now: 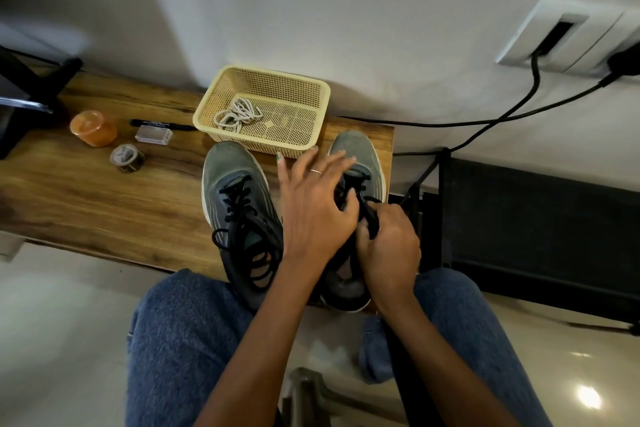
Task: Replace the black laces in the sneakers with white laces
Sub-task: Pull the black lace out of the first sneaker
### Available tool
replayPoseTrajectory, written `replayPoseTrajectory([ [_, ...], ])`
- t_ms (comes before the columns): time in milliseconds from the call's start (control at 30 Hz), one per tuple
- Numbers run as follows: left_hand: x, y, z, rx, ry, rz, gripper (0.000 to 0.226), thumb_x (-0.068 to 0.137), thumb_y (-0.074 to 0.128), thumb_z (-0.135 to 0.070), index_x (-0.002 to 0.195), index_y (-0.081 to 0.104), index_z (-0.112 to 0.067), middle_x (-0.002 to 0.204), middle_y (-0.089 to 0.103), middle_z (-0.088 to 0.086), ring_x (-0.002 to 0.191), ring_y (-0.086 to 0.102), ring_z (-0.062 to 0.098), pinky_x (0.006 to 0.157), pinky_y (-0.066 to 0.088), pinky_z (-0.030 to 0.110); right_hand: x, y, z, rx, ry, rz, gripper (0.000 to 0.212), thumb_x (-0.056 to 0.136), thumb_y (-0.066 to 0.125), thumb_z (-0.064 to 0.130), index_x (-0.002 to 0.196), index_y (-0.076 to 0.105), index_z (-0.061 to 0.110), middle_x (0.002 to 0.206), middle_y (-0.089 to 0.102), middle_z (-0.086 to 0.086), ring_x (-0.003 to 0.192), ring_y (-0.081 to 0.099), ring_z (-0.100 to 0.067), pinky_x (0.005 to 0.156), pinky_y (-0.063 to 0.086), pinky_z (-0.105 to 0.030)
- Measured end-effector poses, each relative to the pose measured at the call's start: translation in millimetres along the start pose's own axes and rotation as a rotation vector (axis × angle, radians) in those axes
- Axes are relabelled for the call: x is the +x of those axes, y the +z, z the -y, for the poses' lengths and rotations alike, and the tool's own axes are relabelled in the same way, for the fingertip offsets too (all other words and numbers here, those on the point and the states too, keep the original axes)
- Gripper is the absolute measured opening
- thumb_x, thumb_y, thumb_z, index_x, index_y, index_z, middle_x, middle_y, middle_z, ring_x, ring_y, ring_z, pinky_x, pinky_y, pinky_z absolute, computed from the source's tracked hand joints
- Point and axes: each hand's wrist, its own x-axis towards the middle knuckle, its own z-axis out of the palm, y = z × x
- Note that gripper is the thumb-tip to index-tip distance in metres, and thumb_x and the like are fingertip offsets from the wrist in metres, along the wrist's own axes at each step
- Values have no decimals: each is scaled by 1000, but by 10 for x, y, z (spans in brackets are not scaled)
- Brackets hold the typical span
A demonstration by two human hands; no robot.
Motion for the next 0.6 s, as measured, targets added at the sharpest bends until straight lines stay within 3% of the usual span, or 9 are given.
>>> replayPoseTrajectory([
  [133,-51,123,55,141,86,119,27,77,75,-25,103,74,-23,111,71,-7,124,52,21,116,0,48,3,5,1,-13,10,2,27,80,53,16,101,66,5,94,64,-9,88,61,-27,72,44,-30],
  [267,-52,196,53,156,90,12,11,77,78,-19,88,77,-20,93,74,-6,105,64,21,113,9,51,-1,8,7,-25,6,-1,23,81,57,12,101,66,5,93,64,-9,87,62,-29,70,45,-31],
  [433,-103,217,-3,104,29,-25,15,86,61,-19,86,75,-15,89,74,-1,105,65,21,113,17,61,0,-7,8,-7,24,-4,21,80,64,5,102,65,4,95,65,-10,89,62,-29,70,46,-32],
  [533,-121,194,-35,3,-59,-122,9,89,60,-11,90,69,-13,93,70,2,107,62,21,114,18,54,0,-5,14,-6,19,-2,22,80,65,5,102,65,4,95,65,-10,89,62,-29,71,46,-32],
  [600,-103,159,-48,-152,-153,-204,9,92,57,-8,92,64,-13,94,63,-2,98,58,17,112,30,49,0,-3,12,-15,26,6,23,80,65,6,103,65,4,95,64,-11,90,62,-30,71,47,-34],
])
